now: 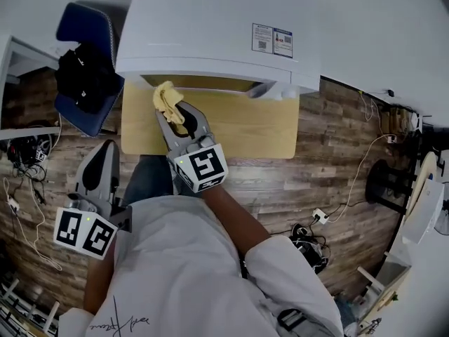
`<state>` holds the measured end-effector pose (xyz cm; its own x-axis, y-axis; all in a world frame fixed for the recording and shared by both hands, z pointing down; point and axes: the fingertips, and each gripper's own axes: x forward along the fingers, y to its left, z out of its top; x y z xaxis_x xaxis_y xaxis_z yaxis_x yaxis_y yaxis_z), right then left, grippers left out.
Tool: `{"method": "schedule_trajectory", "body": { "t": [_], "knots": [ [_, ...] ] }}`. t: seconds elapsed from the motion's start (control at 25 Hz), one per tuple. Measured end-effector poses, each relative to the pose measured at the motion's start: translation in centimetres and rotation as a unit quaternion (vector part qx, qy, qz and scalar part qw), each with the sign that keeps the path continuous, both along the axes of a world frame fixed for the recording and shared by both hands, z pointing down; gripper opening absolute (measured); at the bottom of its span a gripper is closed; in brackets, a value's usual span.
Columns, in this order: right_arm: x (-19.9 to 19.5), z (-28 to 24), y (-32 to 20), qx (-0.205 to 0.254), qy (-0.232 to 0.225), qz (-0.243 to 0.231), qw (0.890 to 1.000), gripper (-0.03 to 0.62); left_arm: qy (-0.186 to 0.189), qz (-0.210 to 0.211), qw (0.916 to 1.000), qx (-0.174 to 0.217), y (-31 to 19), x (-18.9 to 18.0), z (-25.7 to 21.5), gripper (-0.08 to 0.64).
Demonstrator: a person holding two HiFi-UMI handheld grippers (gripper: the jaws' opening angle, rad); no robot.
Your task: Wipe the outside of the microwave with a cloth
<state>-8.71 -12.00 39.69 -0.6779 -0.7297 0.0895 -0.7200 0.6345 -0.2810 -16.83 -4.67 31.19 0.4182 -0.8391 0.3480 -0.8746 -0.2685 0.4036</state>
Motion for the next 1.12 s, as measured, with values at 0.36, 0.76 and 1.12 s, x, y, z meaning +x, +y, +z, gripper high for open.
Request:
{"method": "schedule_trajectory", "body": {
  "t": [0.36,0.76,1.12],
  "knots": [
    [18.4,-0.1,0.5,0.035,0.065,0.206,0.976,0.106,-0.001,0.054,0.9986,0.001,0.9,4.6,0.7,-0.005],
    [32.2,5.0,0.8,-0.009,0.068,0.357,0.932,0.106,-0.017,0.076,0.9969,-0.003,2.4,6.4,0.4,-0.005],
    [33.2,8.7,-1.9,-0.03,0.049,0.355,0.933,0.106,-0.042,0.066,0.9969,-0.009,4.1,5.5,0.4,-0.005]
  ]
}}
